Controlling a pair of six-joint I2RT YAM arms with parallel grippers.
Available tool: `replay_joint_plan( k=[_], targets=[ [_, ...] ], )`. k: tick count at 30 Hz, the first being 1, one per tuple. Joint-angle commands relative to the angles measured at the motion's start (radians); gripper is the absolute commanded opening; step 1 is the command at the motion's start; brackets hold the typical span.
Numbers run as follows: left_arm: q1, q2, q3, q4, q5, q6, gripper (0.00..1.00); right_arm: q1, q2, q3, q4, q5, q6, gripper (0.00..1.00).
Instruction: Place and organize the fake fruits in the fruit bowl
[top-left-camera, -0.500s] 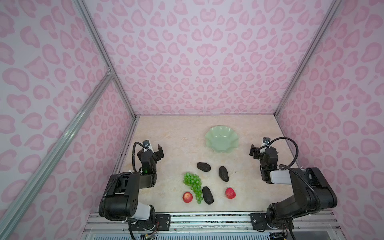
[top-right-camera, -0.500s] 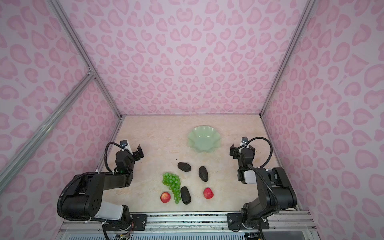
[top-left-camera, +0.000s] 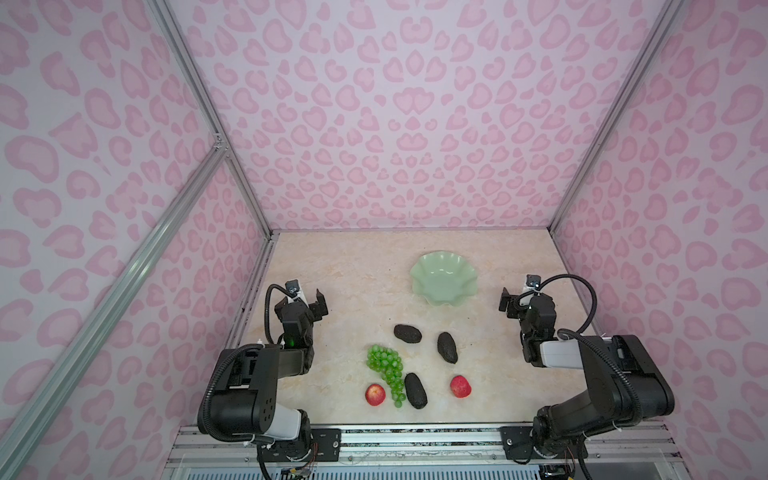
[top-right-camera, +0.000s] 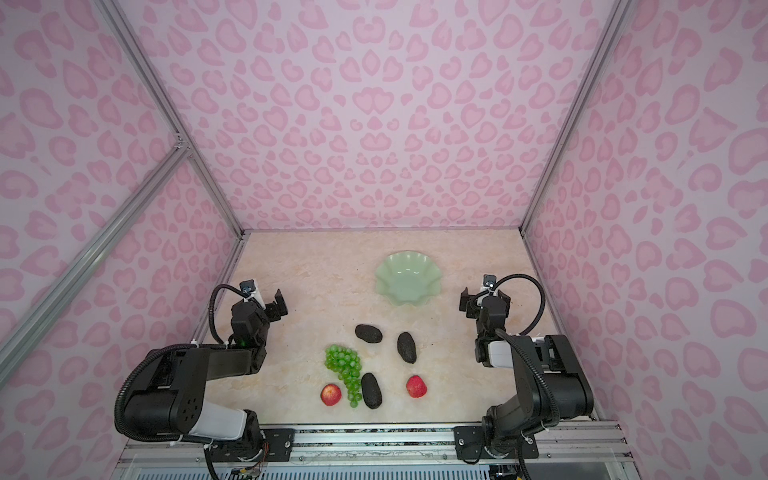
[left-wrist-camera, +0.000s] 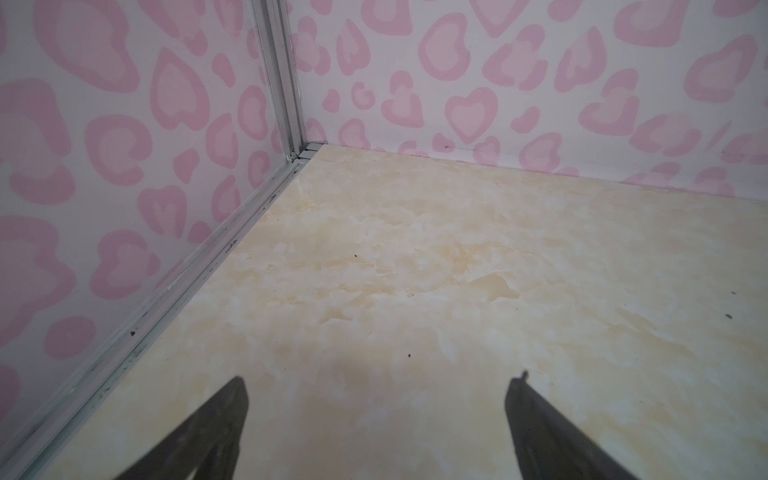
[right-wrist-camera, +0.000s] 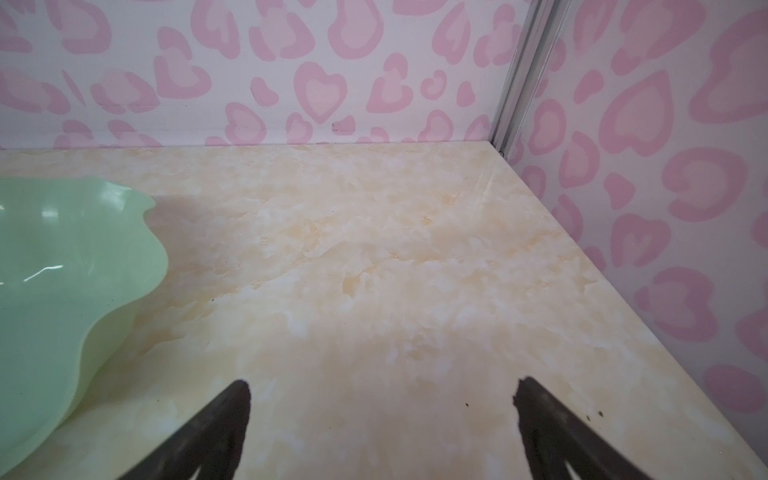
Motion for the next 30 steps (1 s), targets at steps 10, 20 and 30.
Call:
replay_joint_plan(
  k=[10, 20, 30],
  targets=[
    [0.004, 0.000, 0.005, 0.029, 0.011, 0.002, 0.97, 0.000, 0.004, 0.001, 0.001, 0.011, 0.000, 0.99],
    [0.007, -0.005, 0.000, 0.033, 0.017, -0.002, 0.97, 0.000, 0.003, 0.001, 0.000, 0.011, 0.000, 0.99],
    [0.006, -0.327, 0.119, -0.381, 0.004, -0.170, 0.96, 0.095, -0.220, 0.197, -0.506, 0.139, 0.064, 0.97]
  ],
)
